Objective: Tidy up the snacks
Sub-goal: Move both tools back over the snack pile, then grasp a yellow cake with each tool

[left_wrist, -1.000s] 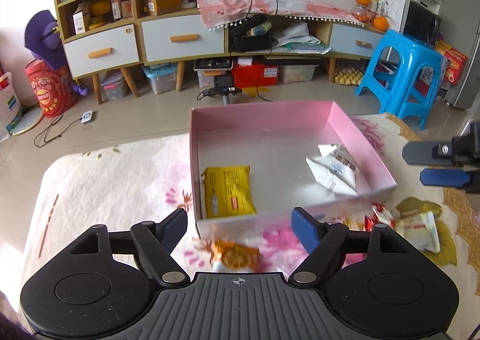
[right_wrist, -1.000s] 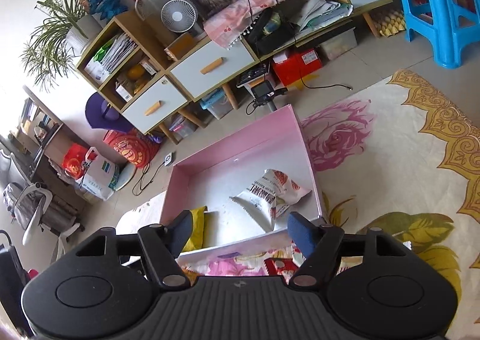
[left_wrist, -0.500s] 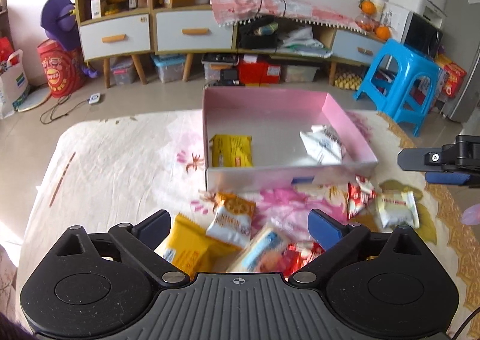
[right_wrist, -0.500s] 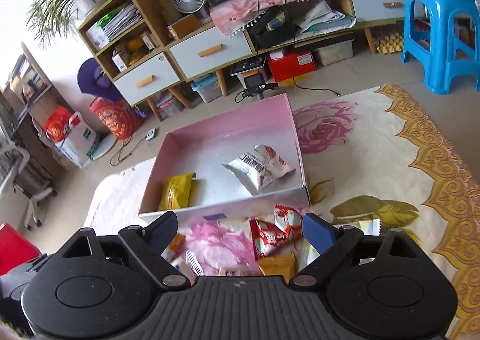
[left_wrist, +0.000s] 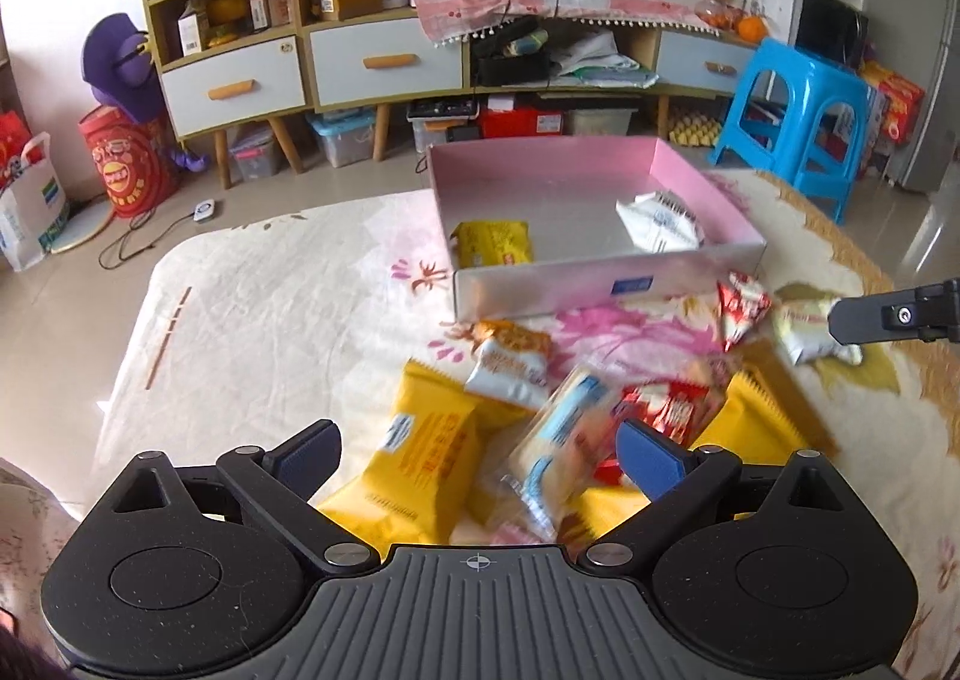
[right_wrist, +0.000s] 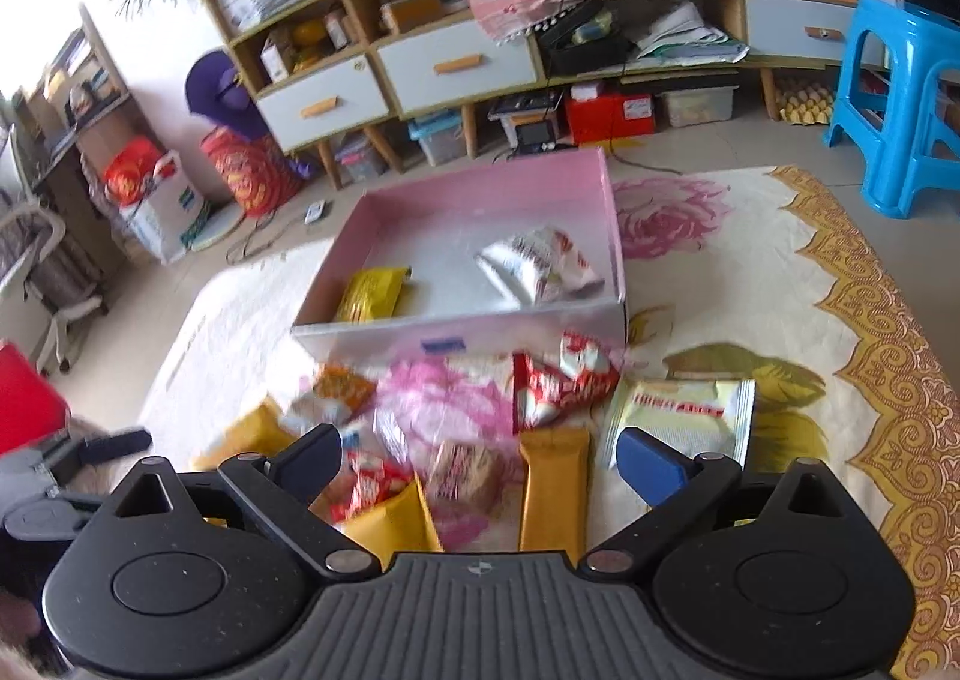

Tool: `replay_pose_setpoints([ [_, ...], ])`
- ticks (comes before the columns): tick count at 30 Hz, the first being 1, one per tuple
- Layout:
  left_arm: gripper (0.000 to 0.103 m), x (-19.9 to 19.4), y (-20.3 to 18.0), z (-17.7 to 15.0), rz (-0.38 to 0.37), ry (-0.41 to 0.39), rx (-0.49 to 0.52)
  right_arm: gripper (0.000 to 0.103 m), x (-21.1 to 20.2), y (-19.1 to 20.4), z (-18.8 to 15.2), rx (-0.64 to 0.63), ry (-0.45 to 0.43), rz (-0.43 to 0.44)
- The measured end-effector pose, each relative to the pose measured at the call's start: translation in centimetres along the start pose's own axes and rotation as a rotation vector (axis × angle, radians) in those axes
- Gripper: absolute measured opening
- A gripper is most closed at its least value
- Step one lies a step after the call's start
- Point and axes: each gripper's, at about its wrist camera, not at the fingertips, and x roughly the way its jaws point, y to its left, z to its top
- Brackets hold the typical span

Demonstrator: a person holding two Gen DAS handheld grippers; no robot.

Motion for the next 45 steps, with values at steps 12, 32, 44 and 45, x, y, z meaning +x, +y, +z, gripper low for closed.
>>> replay_pose_setpoints([
  [12, 0.099, 1.7, 3.1, -2.9, -0.033, -0.013, 0.063, 0.092, 1.8, 1.5, -3.6, -0.06, 0.117, 0.068],
  [32, 0.093, 6.1, 4.6, -3.5, -0.126, 0.025, 0.003, 0.075, 4.5, 4.1, -5.6, -0.127, 0.151, 0.165],
  [44, 0.044, 5.6, 4.4, -3.0, -0.146, 0.046, -0.012, 0.035, 3.7, 4.3, -4.8, -0.095, 0.128, 0.198],
  [45, 0.043, 5.5, 4.2, -2.9, -0.146, 0.047, -0.013, 0.033, 3.6, 4.3, -4.7, -0.089, 0.124, 0.204],
])
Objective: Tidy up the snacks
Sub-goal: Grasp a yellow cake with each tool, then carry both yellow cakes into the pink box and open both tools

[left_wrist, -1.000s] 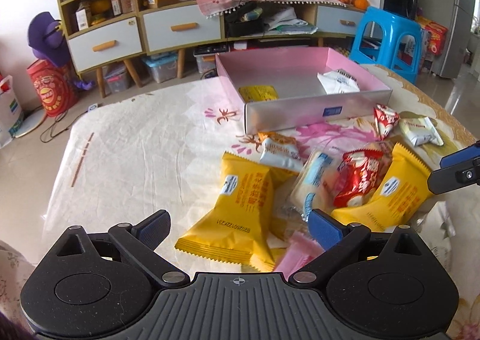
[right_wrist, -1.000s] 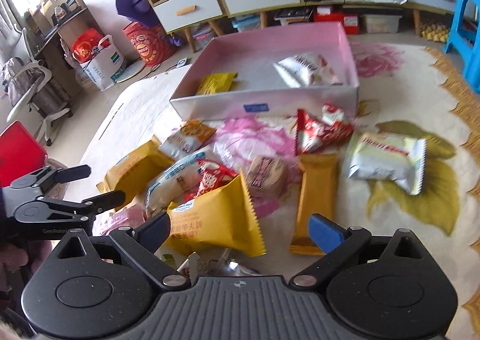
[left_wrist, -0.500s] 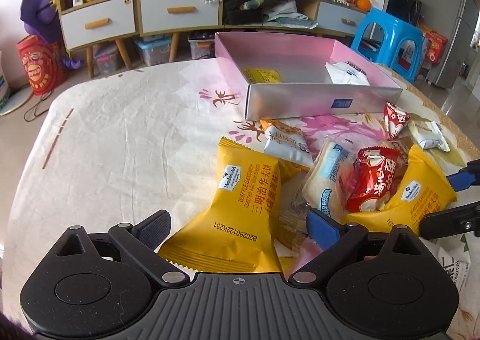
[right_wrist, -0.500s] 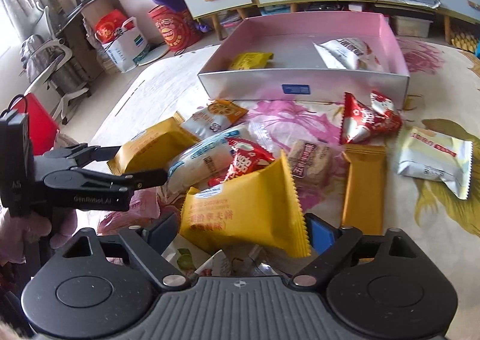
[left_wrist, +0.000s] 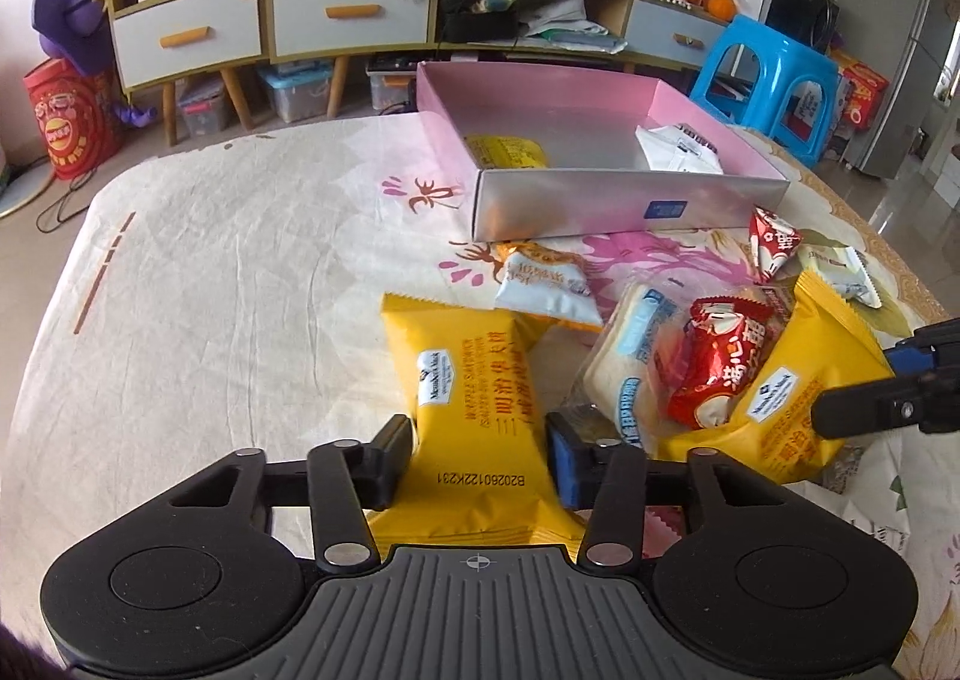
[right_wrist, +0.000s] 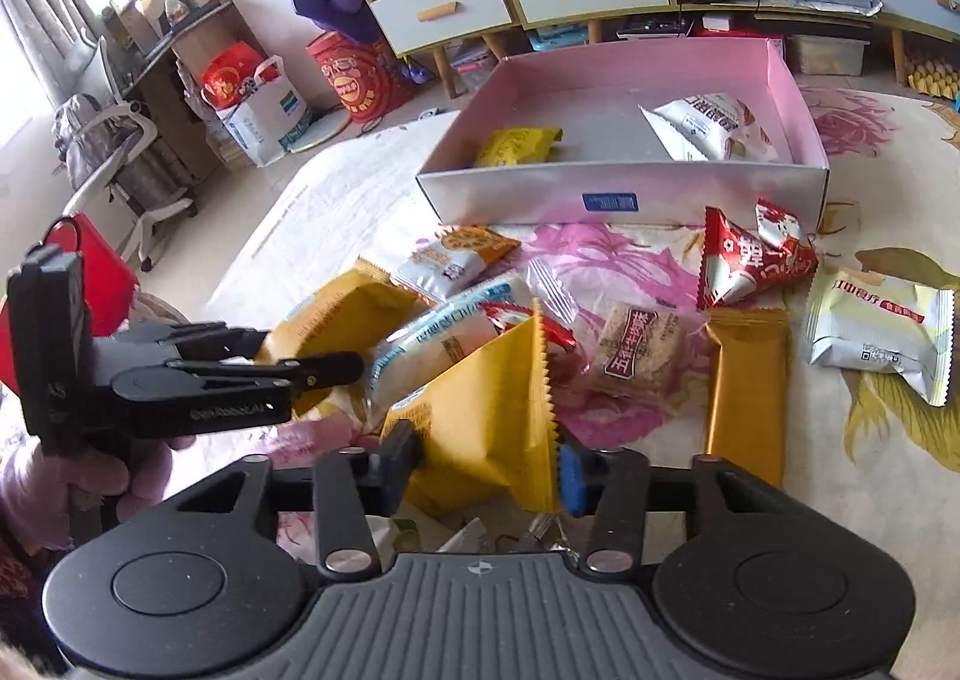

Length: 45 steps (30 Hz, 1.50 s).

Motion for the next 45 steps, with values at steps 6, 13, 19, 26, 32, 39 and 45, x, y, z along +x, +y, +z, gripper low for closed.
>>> replay_pose_setpoints([
  [6, 0.039, -0.6, -0.3, 0.4, -0.016, 0.005, -0.012, 0.018, -0.7, -0.2, 0.6, 0.023, -0.013, 0.045],
  [13, 0.039, -2.0, -0.5, 1.0, -0.032, -0.004, -0.036, 0.013, -1.3, 0.6, 0.8, 0.007, -0.034, 0.077],
  [19, 0.038, -3.4, -0.4, 1.7, -0.031, -0.025, -0.06, 0.013, -2.4, 0.7, 1.6, 0.023, -0.074, 0.096],
  [26, 0.038, -4.8, -0.2, 3.0, -0.037, -0.083, -0.097, 0.013, -3.7, -0.3, 3.1, 0.068, -0.145, 0.11],
  [32, 0.038, -4.6, -0.6, 4.5, -0.032, -0.109, -0.122, 0.012, -4.4, -1.4, 5.1, 0.111, -0.207, 0.103],
  [39, 0.038, -3.8, -1.6, 6.3, -0.048, -0.128, -0.148, 0.013, -4.7, -3.4, 7.5, 0.185, -0.287, 0.092],
  [45, 0.038, -2.3, -2.4, 7.7, -0.041, -0.128, -0.165, 0.013, -3.8, -5.5, 8.7, 0.265, -0.314, 0.08],
])
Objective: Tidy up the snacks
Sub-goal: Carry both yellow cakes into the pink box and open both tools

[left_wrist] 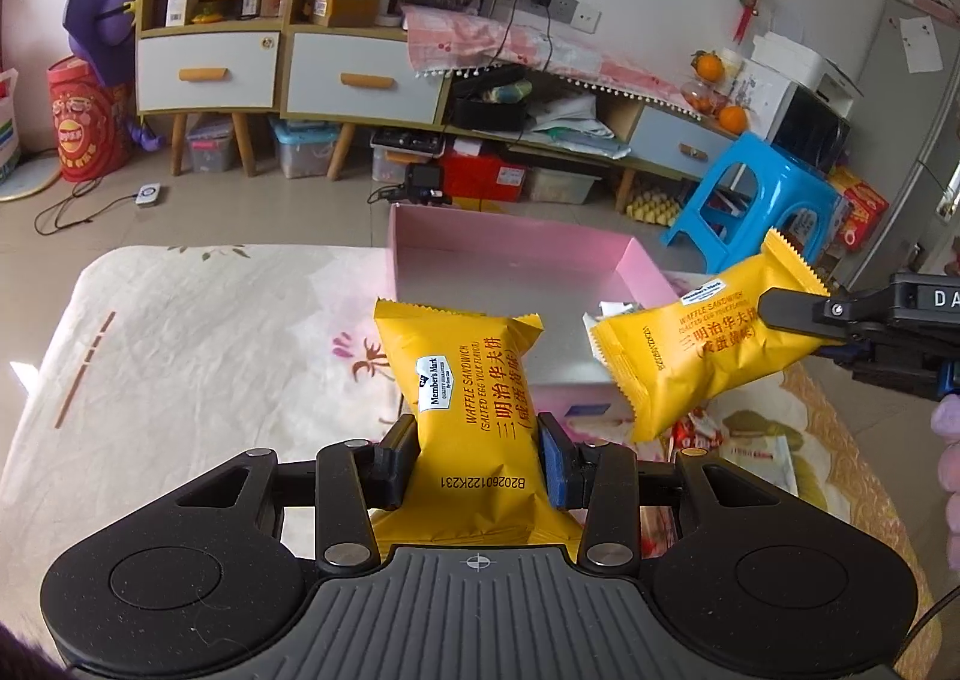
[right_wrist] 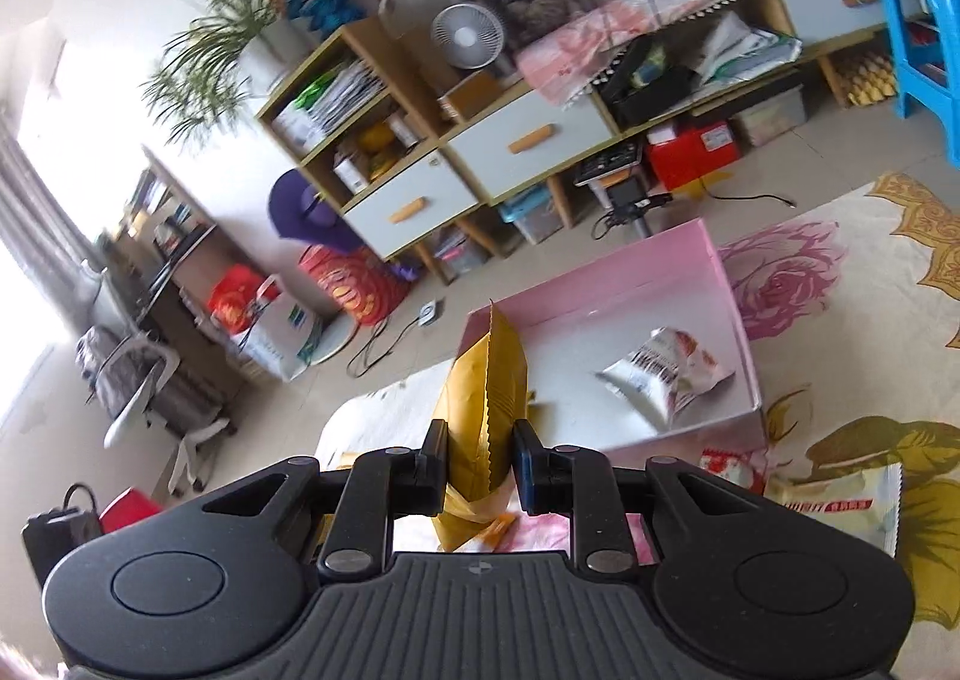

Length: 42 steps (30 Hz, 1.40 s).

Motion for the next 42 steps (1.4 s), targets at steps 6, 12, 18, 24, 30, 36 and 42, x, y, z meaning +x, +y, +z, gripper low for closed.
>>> replay_pose_setpoints([
  [6, 0.039, 2.6, -0.7, 1.2, 0.022, 0.003, -0.028, 0.013, 1.4, -1.9, 0.9, 0.067, -0.032, -0.032],
  [12, 0.039, 6.0, -2.3, 2.2, 0.035, 0.01, 0.035, 0.013, 2.9, -4.3, 1.6, 0.149, -0.065, -0.055],
  [18, 0.039, 9.4, -3.4, 3.0, 0.045, 0.019, 0.069, 0.013, 4.6, -5.2, 2.7, 0.161, -0.085, -0.047],
  [24, 0.039, 11.9, -4.3, 3.6, 0.06, 0.016, 0.091, 0.013, 6.4, -6.3, 3.8, 0.181, -0.1, -0.067],
  [30, 0.039, 14.0, -4.5, 4.0, 0.092, 0.022, 0.1, 0.014, 7.4, -8.1, 4.5, 0.197, -0.111, -0.099],
  [36, 0.04, 14.9, -4.6, 4.2, 0.099, 0.011, 0.108, 0.015, 7.7, -8.9, 4.8, 0.198, -0.12, -0.097],
  [42, 0.061, 15.0, -4.5, 4.7, 0.069, 0.013, 0.096, 0.027, 7.8, -9.3, 5.1, 0.195, -0.123, -0.123],
])
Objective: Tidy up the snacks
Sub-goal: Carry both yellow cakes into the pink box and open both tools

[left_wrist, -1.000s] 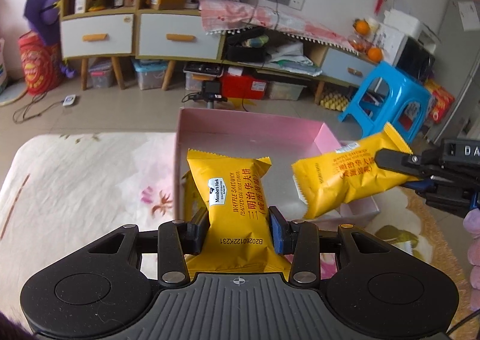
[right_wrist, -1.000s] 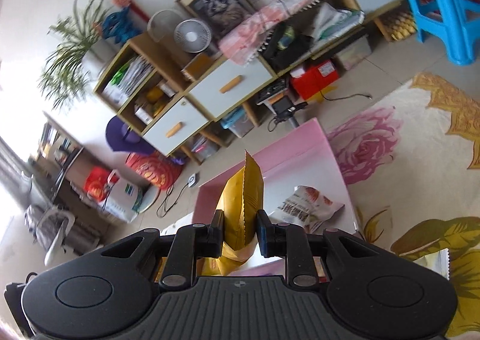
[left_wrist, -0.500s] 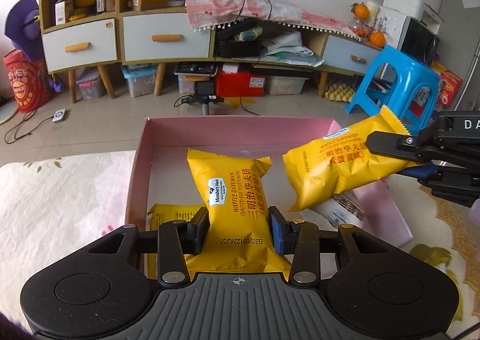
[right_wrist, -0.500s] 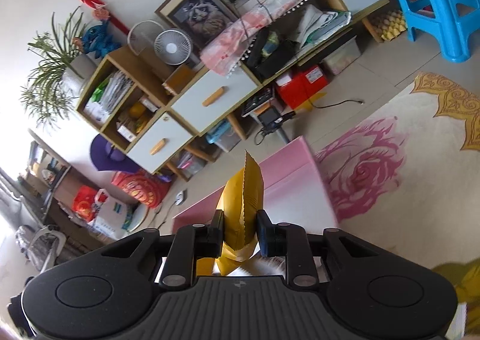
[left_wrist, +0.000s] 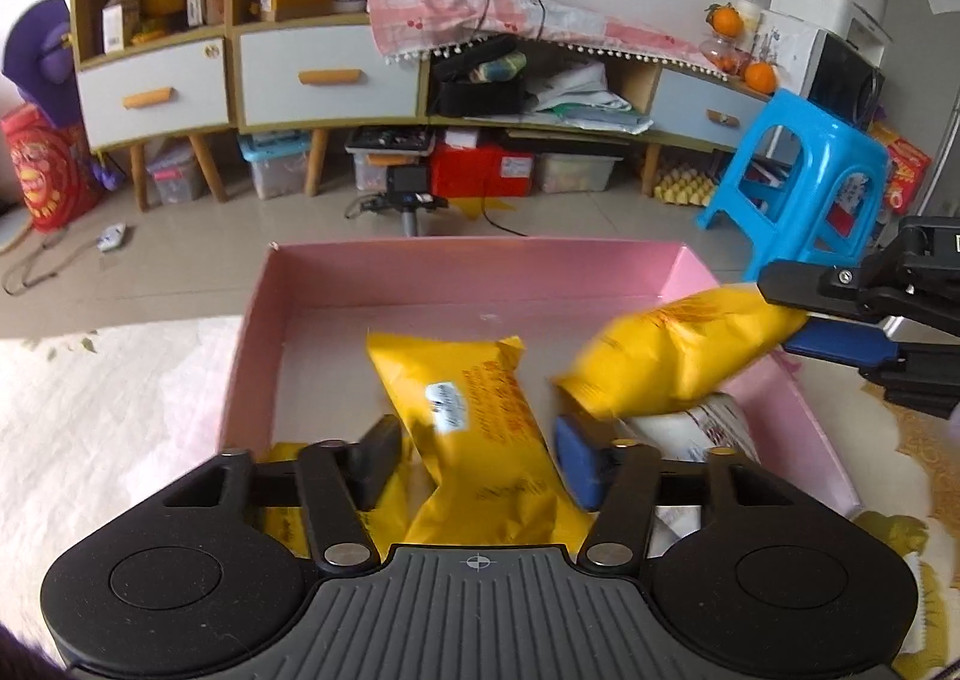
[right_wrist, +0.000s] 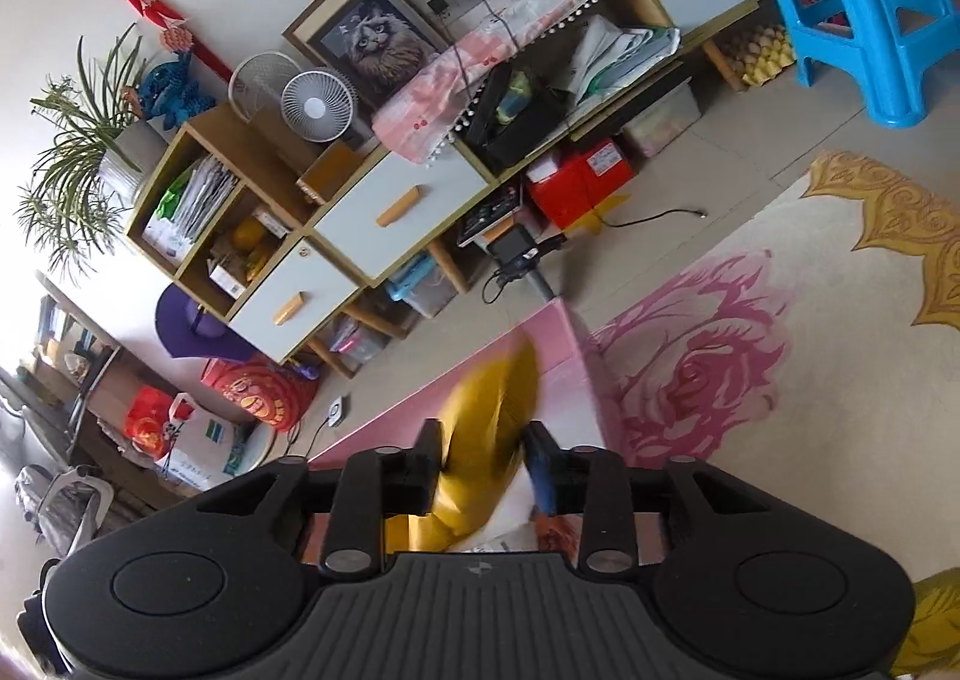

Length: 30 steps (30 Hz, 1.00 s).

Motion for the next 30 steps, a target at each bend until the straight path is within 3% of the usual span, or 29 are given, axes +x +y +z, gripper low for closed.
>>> replay_pose_setpoints([
  [3, 0.076, -0.6, -0.1, 0.1, 0.008, -0.015, 0.011, 0.035, -0.4, -0.4, 0.3, 0.03, -0.011, 0.007],
  [6, 0.082, -1.4, -0.2, 0.2, 0.009, -0.022, 0.016, 0.043, -1.2, -0.5, 0.6, 0.048, -0.027, 0.016],
  [20, 0.094, -7.3, -0.1, -0.7, 0.034, -0.006, 0.064, 0.079, -5.2, 2.9, 0.0, -0.067, -0.003, 0.007],
  [30, 0.097, -11.7, 0.5, -3.5, 0.037, 0.006, 0.099, 0.091, -8.1, 5.5, -2.4, -0.218, 0.062, -0.06],
])
